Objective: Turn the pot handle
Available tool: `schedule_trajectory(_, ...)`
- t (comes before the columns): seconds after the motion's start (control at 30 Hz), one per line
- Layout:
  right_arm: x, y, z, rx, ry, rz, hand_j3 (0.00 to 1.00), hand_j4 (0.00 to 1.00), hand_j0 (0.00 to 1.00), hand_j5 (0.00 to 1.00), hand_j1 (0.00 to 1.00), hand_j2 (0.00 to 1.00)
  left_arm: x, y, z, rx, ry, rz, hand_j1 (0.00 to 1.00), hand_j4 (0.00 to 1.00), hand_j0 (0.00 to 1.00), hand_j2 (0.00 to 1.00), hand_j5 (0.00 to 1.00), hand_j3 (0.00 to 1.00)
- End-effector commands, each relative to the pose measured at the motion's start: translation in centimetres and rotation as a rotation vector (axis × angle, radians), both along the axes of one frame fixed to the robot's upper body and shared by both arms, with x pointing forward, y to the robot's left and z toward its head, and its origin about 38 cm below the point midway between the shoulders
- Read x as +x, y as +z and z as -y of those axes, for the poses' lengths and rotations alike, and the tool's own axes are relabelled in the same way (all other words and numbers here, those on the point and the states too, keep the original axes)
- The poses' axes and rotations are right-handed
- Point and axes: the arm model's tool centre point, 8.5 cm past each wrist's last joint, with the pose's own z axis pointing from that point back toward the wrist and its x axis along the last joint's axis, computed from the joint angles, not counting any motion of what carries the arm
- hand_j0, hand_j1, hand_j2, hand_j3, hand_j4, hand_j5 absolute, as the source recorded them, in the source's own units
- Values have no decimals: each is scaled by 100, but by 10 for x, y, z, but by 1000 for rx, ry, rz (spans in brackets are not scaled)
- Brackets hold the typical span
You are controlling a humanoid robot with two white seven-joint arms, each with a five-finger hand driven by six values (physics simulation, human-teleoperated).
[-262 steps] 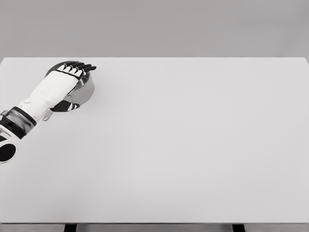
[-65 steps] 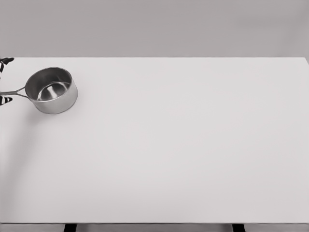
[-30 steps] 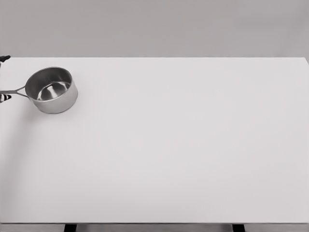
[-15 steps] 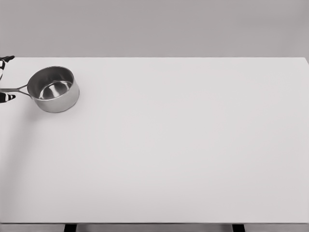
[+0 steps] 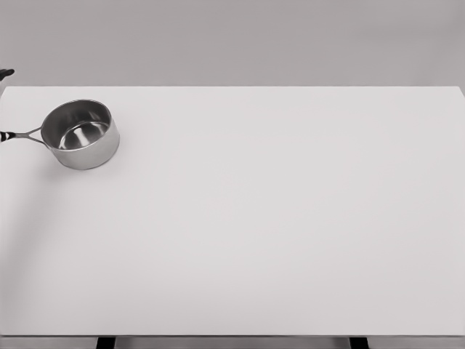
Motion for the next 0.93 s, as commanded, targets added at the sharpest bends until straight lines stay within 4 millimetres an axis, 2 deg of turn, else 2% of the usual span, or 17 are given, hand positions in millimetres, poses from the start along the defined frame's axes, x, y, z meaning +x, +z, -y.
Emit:
schedule_trajectory(0.0,0,0,0,0,0,1,100,100,100,100,100,100,0,4,1,-3,-6,7,100,100,100,100,100,100)
schedule_trajectory(0.03,0,0,0,0,-1,1,100,100,100,100,100,100,1,11,13,-13,-46,27,100,100,100,100,100,100)
schedule_trajectory(0.07,0,0,0,0,-1,1,100,100,100,100,100,100,-1,29,22,-24,-87,55,100,100,100,100,100,100)
schedule_trajectory(0.1,0,0,0,0,-1,1,100,100,100,100,100,100,-3,42,24,-34,-109,72,100,100,100,100,100,100)
schedule_trajectory(0.2,0,0,0,0,2,0,100,100,100,100,100,100,-15,79,72,-68,-308,153,100,100,100,100,100,100)
schedule_trajectory(0.27,0,0,0,0,0,1,100,100,100,100,100,100,-32,100,115,-111,-543,231,100,100,100,100,100,100)
schedule_trajectory(0.33,0,0,0,0,0,1,100,100,100,100,100,100,-50,105,147,-165,-741,277,100,100,100,100,100,100)
schedule_trajectory(0.37,0,0,0,0,-1,-1,100,100,100,100,100,100,-58,102,170,-197,-807,283,100,100,100,100,100,100)
schedule_trajectory(0.43,0,0,0,0,0,-1,100,100,100,100,100,100,-63,75,197,-221,-868,221,100,100,100,100,100,100)
schedule_trajectory(0.53,0,0,0,0,-1,-1,100,100,100,100,100,100,-65,65,208,-187,-894,216,100,100,100,100,100,100)
schedule_trajectory(0.6,0,0,0,0,-1,-1,100,100,100,100,100,100,-72,43,220,-189,-928,149,100,100,100,100,100,100)
schedule_trajectory(0.67,0,0,0,0,0,-1,100,100,100,100,100,100,-73,40,220,-167,-932,145,100,100,100,100,100,100)
schedule_trajectory(0.77,0,0,0,0,-1,-1,100,100,100,100,100,100,-74,40,215,-143,-927,132,100,100,100,100,100,100)
schedule_trajectory(0.83,0,0,0,0,0,1,100,100,100,100,100,100,-74,49,192,-40,-905,111,100,100,100,100,100,100)
schedule_trajectory(0.9,0,0,0,0,0,-1,100,100,100,100,100,100,-75,46,191,-11,-911,75,100,100,100,100,100,100)
